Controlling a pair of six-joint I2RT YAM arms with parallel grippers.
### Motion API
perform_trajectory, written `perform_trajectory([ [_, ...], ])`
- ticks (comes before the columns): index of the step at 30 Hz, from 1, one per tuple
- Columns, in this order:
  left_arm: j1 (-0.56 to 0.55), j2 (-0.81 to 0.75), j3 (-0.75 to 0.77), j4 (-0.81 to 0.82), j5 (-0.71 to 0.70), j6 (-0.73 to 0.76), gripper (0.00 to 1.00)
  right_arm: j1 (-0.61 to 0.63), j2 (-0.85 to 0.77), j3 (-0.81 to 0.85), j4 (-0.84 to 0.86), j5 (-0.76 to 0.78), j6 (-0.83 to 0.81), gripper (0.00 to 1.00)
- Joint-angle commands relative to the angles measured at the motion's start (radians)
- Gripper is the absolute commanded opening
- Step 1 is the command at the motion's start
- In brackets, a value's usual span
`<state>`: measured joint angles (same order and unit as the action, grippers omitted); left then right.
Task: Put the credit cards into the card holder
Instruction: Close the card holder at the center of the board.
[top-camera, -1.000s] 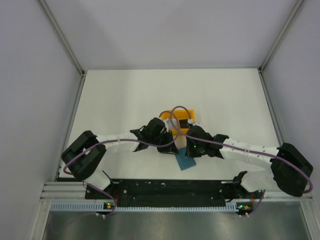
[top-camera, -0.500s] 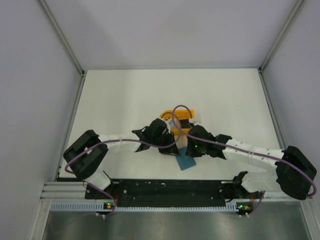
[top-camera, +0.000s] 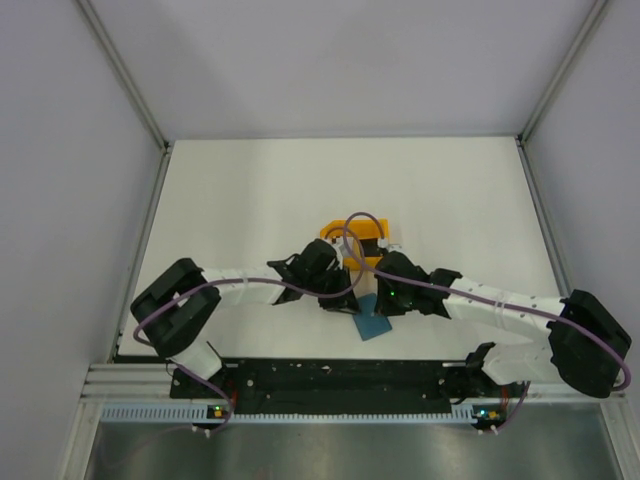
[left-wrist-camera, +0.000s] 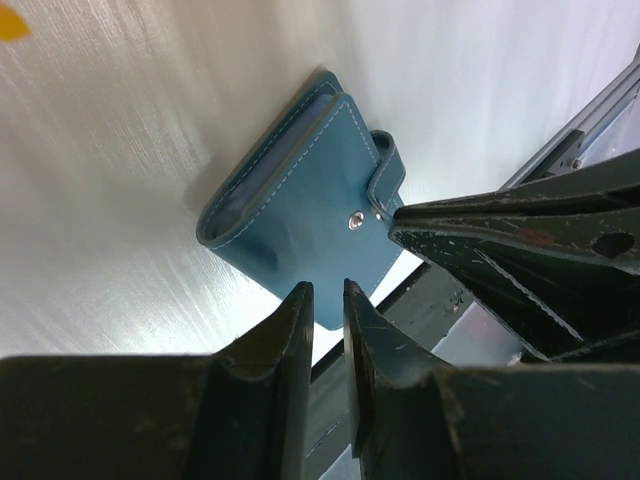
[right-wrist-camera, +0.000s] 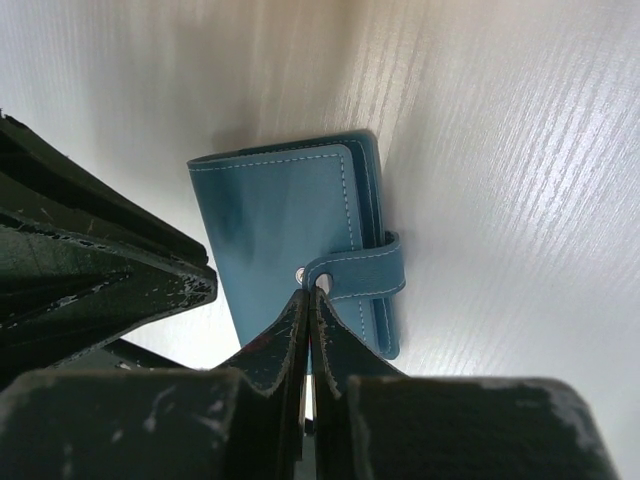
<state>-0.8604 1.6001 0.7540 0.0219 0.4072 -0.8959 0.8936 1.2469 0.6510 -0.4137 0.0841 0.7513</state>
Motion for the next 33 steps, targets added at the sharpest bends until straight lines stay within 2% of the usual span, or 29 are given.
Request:
perform_trajectory([
  [1,-0.009,0.026,0.042,0.036,-0.001,-0.009,0.23,-0.008,-0.007,0.038,0.003,0.016,-0.009,0.00],
  [23,-0.017,0.080,0.056,0.015,-0.050,-0.035,0.23,-0.008,0.039,-0.011,0.104,-0.050,0.025,0.00],
  [33,-0.017,0.083,0.053,0.010,-0.061,-0.037,0.22,-0.007,0.036,-0.025,0.090,-0.040,0.037,0.00],
])
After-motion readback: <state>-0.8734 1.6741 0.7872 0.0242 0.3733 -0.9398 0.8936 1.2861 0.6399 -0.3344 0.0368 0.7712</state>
